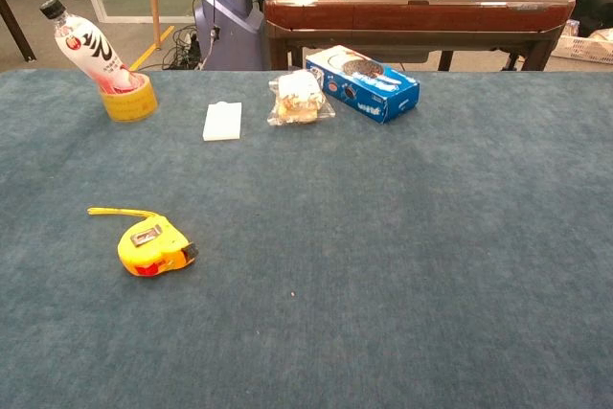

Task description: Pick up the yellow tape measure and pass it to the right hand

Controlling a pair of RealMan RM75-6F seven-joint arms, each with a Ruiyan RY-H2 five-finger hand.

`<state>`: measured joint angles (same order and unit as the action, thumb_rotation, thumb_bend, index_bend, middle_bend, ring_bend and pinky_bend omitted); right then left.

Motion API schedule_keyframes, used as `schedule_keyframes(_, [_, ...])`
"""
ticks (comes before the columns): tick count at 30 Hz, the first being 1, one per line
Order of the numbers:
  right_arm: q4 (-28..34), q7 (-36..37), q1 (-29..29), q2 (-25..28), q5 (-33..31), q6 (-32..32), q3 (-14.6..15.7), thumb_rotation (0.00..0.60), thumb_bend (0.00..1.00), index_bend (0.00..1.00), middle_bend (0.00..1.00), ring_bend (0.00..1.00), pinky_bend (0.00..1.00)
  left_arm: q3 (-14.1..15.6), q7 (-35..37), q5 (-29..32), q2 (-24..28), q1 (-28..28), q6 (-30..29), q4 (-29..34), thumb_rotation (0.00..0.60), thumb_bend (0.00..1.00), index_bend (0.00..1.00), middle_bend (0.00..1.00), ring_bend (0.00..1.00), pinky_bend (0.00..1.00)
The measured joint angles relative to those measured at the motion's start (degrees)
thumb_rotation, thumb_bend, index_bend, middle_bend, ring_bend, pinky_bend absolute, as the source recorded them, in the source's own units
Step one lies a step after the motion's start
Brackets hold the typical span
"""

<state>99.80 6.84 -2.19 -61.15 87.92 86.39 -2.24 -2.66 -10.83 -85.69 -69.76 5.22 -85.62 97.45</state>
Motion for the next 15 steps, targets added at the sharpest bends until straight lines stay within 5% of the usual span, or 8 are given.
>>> schedule_keyframes(7, [0.5, -0.2, -0.2, 0.3, 0.1, -0.1, -0.3, 0.600, 0.30, 0.42, 0.34, 0.21, 0.25, 0.1, 0.3, -0.6, 0.2, 1.2, 1.7, -0.5, 0.600, 0.17, 0.32, 0.30, 0.18, 0.05])
schedule_keyframes(15, [3.6, -3.4, -0.8, 3.6, -0.1, 3.0, -3.8, 0.600, 0.30, 0.42, 0.34, 0.21, 0.25, -0.2, 1.9, -3.4, 2.3, 6.4, 8.0, -0.9, 0.600, 0.17, 0.31, 0.30, 0.18, 0.05])
